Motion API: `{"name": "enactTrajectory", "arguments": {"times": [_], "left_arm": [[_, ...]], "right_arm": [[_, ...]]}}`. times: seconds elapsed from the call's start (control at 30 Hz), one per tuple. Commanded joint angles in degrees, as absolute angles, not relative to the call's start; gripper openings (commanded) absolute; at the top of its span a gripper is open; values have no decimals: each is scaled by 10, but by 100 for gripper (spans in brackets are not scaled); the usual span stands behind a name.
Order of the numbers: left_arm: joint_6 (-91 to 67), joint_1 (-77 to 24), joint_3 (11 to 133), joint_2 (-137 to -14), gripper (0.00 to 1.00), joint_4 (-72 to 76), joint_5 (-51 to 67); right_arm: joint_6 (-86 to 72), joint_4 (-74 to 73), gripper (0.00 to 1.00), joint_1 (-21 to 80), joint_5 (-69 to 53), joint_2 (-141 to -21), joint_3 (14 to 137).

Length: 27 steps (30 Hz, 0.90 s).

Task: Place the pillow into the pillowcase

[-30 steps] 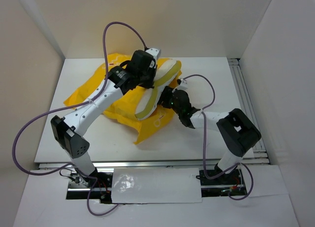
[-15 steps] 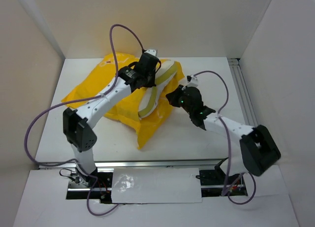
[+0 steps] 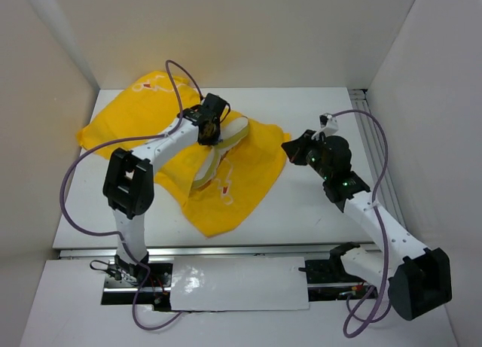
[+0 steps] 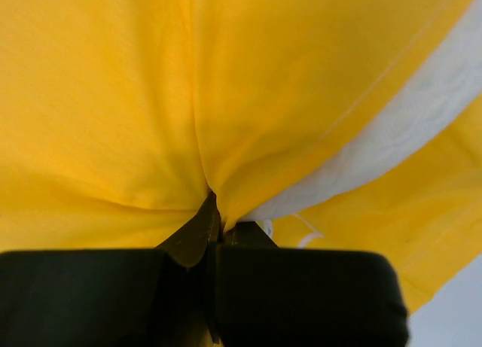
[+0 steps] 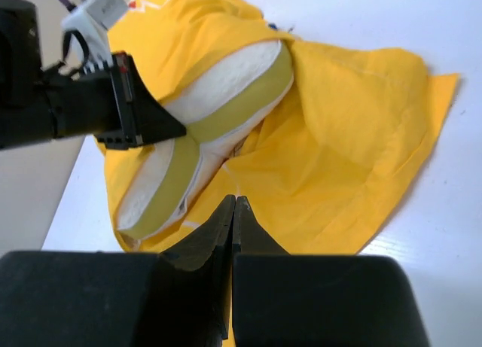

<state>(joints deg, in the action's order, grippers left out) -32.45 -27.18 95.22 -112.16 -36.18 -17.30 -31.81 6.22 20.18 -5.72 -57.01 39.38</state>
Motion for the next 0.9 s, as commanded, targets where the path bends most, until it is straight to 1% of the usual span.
{"name": "enactTrajectory", "arguments": {"times": [0.0,0.03,0.1,0.13,0.17,0.2,0.27,0.3,0.37,0.4,0.5,0.53,0.57,0.67,0.77,0.87], "left_arm": [[-310,-273,962,-1084,0,-296,-172],[-310,-279,962,-1084,0,-296,-155],[-310,-279,953,-1071,0,-278,-135],[-303,-279,953,-1055,0,-270,-116],[-303,-279,947,-1048,0,-263,-108],[-303,-284,947,-1042,0,-257,-103],[-298,-284,947,-1030,0,-257,-97],[-298,-284,947,-1030,0,-257,-97],[-298,-284,947,-1030,0,-251,-97],[-298,-284,947,-1030,0,-251,-97],[-303,-284,940,-1030,0,-251,-91],[-311,-284,940,-1035,0,-251,-91],[-318,-284,935,-1035,0,-251,-91],[-337,-284,927,-1035,0,-251,-80],[-352,-278,910,-1035,0,-214,-48],[-359,-278,910,-1035,0,-200,-28]], "right_arm": [[-289,74,0,188,-143,-619,413],[-289,74,0,188,-150,-651,418],[-315,114,1,196,-162,-676,413],[-324,130,8,211,-162,-689,408],[-324,142,17,217,-162,-719,408],[-331,149,17,225,-169,-735,417],[-337,149,17,257,-143,-771,442],[-337,149,21,264,-124,-807,451],[-347,149,30,279,-112,-841,482],[-354,142,41,284,-89,-872,495],[-360,110,55,310,-28,-928,551],[-366,103,62,317,8,-942,564],[-366,103,65,328,19,-954,584],[-382,119,67,336,39,-999,608],[-395,120,67,348,54,-1041,646],[-395,88,67,360,79,-1077,687]]}}
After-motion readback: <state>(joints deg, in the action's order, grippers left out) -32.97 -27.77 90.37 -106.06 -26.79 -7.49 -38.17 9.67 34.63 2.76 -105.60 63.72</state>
